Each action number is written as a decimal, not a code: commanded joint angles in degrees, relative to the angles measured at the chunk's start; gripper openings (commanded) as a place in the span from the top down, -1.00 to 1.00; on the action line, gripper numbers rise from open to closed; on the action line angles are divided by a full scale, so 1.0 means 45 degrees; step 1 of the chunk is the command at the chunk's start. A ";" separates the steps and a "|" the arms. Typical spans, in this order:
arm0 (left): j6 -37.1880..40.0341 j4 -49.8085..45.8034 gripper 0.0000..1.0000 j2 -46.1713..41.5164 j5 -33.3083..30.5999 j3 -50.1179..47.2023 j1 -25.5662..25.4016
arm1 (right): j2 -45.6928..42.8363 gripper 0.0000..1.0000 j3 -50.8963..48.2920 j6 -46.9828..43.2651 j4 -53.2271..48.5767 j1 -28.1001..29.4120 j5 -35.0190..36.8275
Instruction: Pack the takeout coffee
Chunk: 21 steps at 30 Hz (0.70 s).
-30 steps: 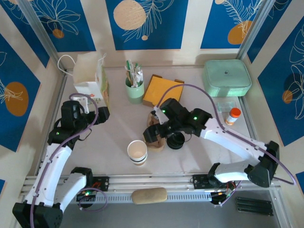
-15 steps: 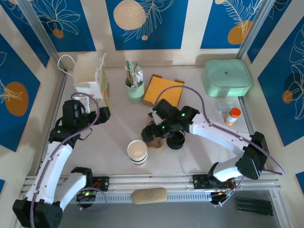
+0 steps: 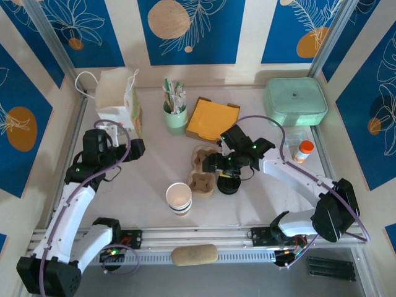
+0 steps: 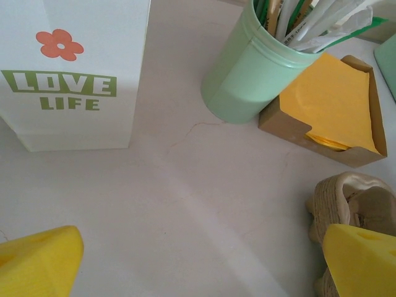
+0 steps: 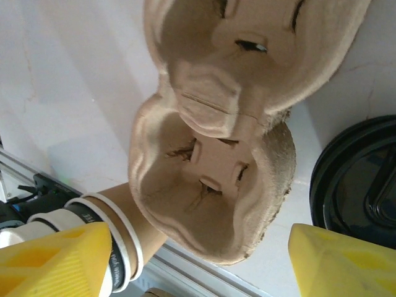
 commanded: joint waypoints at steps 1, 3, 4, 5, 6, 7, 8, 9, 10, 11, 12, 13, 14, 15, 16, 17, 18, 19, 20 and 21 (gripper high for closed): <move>0.0165 0.0317 -0.99 0.0065 0.0259 -0.0044 -0.0132 | -0.0172 -0.46 -0.0447 0.0545 0.0177 0.0178 -0.0322; 0.0170 0.0333 -0.99 0.0109 0.0262 -0.0025 -0.0137 | -0.0120 -0.40 -0.0591 0.0633 0.0253 0.0323 -0.0327; 0.0161 0.0336 -0.99 0.0108 0.0278 0.0004 -0.0159 | -0.0082 -0.38 -0.0632 0.0671 0.0272 0.0410 -0.0303; 0.0161 0.0344 -0.99 0.0127 0.0282 -0.0005 -0.0159 | -0.0020 -0.36 -0.0647 0.0692 0.0266 0.0488 -0.0286; 0.0161 0.0371 -0.99 0.0112 0.0281 -0.0005 -0.0164 | 0.0032 -0.34 -0.0671 0.0722 0.0262 0.0581 -0.0235; 0.0159 0.0392 -0.99 0.0117 0.0277 0.0007 -0.0173 | 0.0114 -0.33 -0.0694 0.0739 0.0262 0.0657 -0.0196; 0.0161 0.0389 -0.99 0.0129 0.0279 0.0006 -0.0185 | 0.0182 -0.32 -0.0710 0.0778 0.0272 0.0708 -0.0159; 0.0142 0.0410 -0.99 0.0127 0.0265 -0.0005 -0.0190 | 0.0266 -0.31 -0.0720 0.0805 0.0296 0.0766 -0.0130; 0.0141 0.0413 -0.99 0.0129 0.0263 -0.0005 -0.0207 | 0.0346 -0.30 -0.0729 0.0818 0.0301 0.0806 -0.0095; 0.0142 0.0419 -0.99 0.0122 0.0277 0.0005 -0.0188 | 0.0420 -0.30 -0.0735 0.0834 0.0321 0.0855 -0.0054; 0.0125 0.0418 -0.99 0.0124 0.0268 -0.0005 -0.0224 | 0.0484 -0.29 -0.0730 0.0866 0.0339 0.0877 -0.0014; 0.0119 0.0430 -0.99 0.0128 0.0263 -0.0005 -0.0218 | 0.0576 -0.26 -0.0739 0.0888 0.0374 0.0904 -0.0010; 0.0122 0.0429 -0.99 0.0113 0.0272 -0.0005 -0.0232 | 0.0672 -0.25 -0.0730 0.0904 0.0430 0.0907 -0.0012; 0.0122 0.0425 -0.99 0.0103 0.0244 -0.0005 -0.0227 | 0.0763 -0.25 -0.0740 0.0920 0.0493 0.0898 -0.0015; 0.0127 0.0415 -0.99 0.0108 0.0242 -0.0015 -0.0232 | 0.0866 -0.25 -0.0723 0.0921 0.0547 0.0907 -0.0010; 0.0122 0.0429 -0.99 0.0109 0.0237 -0.0010 -0.0233 | 0.0988 -0.24 -0.0706 0.0940 0.0617 0.0896 -0.0021; 0.0139 0.0428 -0.99 0.0096 0.0242 -0.0005 -0.0263 | 0.1116 -0.24 -0.0667 0.0939 0.0667 0.0904 -0.0048; 0.0142 0.0429 -0.99 0.0098 0.0224 -0.0008 -0.0265 | 0.1219 -0.23 -0.0634 0.0947 0.0724 0.0907 -0.0049; 0.0142 0.0421 -0.99 0.0081 0.0223 -0.0006 -0.0250 | 0.1371 -0.23 -0.0570 0.0932 0.0777 0.0906 -0.0078; 0.0157 0.0431 -0.99 0.0090 0.0204 -0.0005 -0.0256 | 0.1507 -0.22 -0.0513 0.0914 0.0853 0.0898 -0.0089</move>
